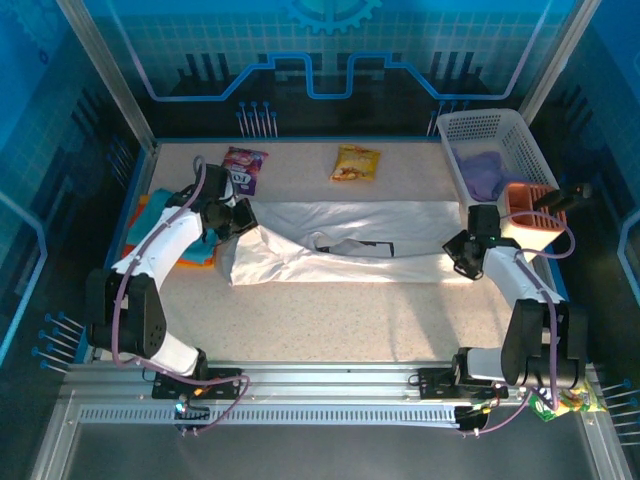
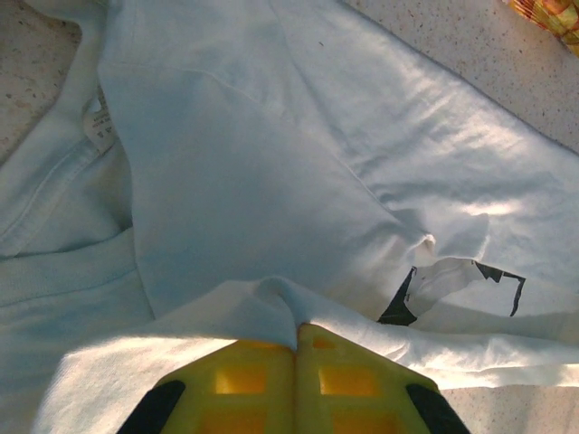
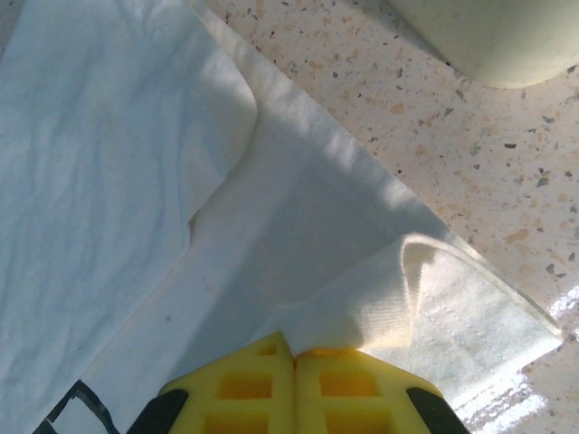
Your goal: Fold and stack the t-shirts
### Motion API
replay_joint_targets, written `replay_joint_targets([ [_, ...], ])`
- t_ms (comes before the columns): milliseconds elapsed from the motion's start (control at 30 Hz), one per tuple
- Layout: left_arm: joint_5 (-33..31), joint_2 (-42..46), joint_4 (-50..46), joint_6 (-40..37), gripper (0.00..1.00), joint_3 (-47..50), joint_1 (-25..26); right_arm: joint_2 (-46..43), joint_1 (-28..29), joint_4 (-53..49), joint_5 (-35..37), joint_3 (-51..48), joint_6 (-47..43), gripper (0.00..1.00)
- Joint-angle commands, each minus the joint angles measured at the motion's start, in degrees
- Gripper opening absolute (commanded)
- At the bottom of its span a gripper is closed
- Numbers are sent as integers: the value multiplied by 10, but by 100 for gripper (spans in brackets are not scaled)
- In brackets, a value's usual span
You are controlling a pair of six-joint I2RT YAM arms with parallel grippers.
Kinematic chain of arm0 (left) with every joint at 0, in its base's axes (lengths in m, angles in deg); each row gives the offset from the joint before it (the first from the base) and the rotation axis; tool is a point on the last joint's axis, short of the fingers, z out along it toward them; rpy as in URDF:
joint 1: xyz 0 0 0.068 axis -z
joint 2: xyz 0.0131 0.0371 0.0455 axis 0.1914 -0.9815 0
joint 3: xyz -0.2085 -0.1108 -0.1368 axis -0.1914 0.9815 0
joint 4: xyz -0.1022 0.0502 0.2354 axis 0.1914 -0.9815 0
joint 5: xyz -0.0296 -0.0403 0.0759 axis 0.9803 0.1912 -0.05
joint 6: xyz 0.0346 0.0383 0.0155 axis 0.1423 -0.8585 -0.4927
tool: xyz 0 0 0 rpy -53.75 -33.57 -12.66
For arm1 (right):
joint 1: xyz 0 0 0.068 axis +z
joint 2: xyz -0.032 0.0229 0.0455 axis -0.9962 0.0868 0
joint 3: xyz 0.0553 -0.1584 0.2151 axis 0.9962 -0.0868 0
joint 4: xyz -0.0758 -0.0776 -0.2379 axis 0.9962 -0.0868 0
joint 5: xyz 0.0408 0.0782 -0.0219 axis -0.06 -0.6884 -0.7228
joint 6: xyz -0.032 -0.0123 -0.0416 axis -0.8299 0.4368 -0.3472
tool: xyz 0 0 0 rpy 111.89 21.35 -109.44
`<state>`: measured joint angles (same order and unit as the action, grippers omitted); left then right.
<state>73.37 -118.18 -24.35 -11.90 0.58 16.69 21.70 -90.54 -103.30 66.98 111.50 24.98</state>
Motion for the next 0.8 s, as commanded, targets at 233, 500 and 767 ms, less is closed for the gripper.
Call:
replay_joint_targets([
  [233, 2, -31, 23, -19, 0, -31, -23, 45, 15, 40, 41, 37, 7, 0],
  [500, 9, -83, 46, -19, 0, -54, -25, 83, 17, 62, 39, 59, 8, 33],
  [767, -2, -103, 28, -29, 63, -99, -30, 90, 36, 32, 27, 106, -22, 87],
])
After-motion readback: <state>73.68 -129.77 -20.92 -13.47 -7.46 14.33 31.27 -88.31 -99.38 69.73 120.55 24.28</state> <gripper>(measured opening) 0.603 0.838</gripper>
